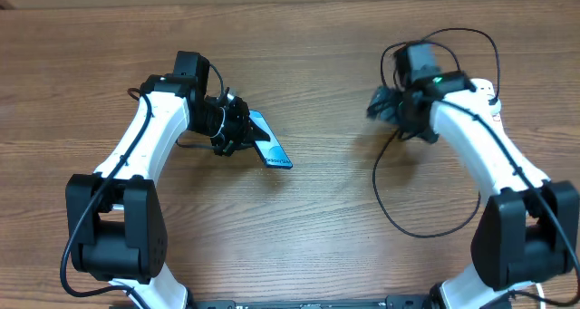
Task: Plug charger to phone and switch on socket
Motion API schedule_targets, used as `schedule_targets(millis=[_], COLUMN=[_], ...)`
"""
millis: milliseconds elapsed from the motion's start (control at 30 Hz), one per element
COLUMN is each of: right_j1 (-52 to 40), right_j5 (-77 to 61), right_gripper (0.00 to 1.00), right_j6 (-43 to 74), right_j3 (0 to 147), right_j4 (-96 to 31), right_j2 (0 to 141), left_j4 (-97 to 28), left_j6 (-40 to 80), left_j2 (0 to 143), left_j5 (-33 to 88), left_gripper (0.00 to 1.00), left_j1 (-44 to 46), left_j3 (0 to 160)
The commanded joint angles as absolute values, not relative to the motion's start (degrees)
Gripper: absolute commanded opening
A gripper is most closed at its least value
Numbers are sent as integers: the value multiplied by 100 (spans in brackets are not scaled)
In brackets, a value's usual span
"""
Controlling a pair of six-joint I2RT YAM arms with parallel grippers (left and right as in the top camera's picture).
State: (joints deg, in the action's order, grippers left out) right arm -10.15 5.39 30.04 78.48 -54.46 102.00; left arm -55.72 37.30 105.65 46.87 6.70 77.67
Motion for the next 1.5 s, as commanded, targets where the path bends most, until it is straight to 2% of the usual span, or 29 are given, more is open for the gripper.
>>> schedule_targets(millis=[0, 200, 433, 567, 667, 733, 767, 867, 900, 1000, 1233, 1467], right_j1=[-862, -823, -834, -827, -823, -823, -823, -823, -823, -829, -834, -834], right_j5=[705, 873, 729, 727, 489, 301, 193, 154, 152, 21, -1337, -2351], right_gripper=[98, 93, 66, 64, 57, 50, 41, 25, 17, 4, 4, 4], right_j6=[3072, 3175, 3301, 3299, 3297, 3295, 3299, 3293, 3277, 3157, 2217, 1271], right_j3=[8001, 8001, 7996, 7994, 7985, 7985, 7985, 7985, 7985, 7985, 7992, 7990], right_j4=[-5443, -5205, -4998, -4921, -4976, -4969, -4956, -4965, -4965, -4974, -5050, -5774], right_j2=[10687, 11371, 11646, 11893, 12145, 12199, 12230, 12250, 12250, 12250, 12029, 10427], left_j4=[-5570, -5572, -5570, -5575, -5642, -5658, -5655, -5658, -5658, -5655, -5655, -5651], left_j6=[3684, 3684, 3684, 3682, 3682, 3682, 3682, 3682, 3682, 3682, 3677, 3575], left_j2=[10488, 10488, 10488, 10488, 10488, 10488, 10488, 10488, 10488, 10488, 10488, 10488], left_j5=[4805, 4807, 4805, 4805, 4805, 4803, 4803, 4803, 4803, 4801, 4803, 4969], left_gripper=[4, 4, 5, 5, 5, 7, 8, 8, 7, 4, 4, 4], left_j1=[679, 679, 676, 676, 676, 676, 676, 676, 676, 676, 676, 676], left_j3=[7878, 7878, 7878, 7878, 7878, 7878, 7878, 7878, 7878, 7878, 7878, 7878])
